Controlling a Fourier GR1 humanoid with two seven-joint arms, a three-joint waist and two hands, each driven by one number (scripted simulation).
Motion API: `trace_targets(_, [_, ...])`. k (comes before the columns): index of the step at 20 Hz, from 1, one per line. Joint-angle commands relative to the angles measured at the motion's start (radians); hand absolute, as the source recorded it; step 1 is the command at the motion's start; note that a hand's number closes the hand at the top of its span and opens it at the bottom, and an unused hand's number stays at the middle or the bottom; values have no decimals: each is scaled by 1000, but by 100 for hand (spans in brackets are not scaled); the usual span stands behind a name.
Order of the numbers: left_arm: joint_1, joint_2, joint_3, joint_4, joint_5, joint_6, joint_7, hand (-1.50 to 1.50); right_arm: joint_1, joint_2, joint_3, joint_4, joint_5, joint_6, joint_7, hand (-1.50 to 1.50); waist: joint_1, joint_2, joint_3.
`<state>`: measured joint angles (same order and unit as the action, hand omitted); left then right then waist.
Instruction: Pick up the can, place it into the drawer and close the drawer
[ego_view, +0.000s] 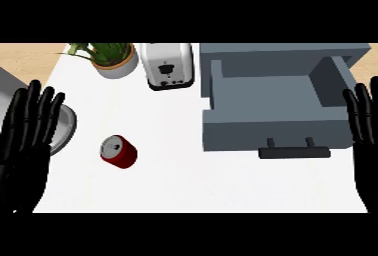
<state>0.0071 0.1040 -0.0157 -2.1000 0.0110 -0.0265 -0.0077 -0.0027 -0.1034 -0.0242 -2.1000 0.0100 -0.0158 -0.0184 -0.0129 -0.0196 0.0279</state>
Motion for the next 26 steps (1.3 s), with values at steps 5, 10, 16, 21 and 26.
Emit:
trace_targets(5, [-48, 95, -154, 5, 324, -384, -61, -150, -21, 0, 8, 6, 1, 12, -34, -150, -11, 22, -32])
trace_targets(10, [34, 297, -98, 132, 406, -547, 85, -150, 83, -11, 2, 9, 2, -14, 218, -150, -5, 22, -30])
trace_targets(16, [64, 448, 88, 140, 640, -702, 117, -150, 142, 19, -7, 67, -5, -8, 156, -150, 16, 19, -28])
trace_targets(21, [-46, 438, 104, 213, 748, -669, 250, -150, 117, -21, -67, -14, -55, 23, 240, -150, 10, 19, -28])
trace_targets(26, [-2, 373, 116, 244, 667, -699, 232, -150, 210, -42, -143, 23, -120, 100, 127, -150, 9, 19, -28])
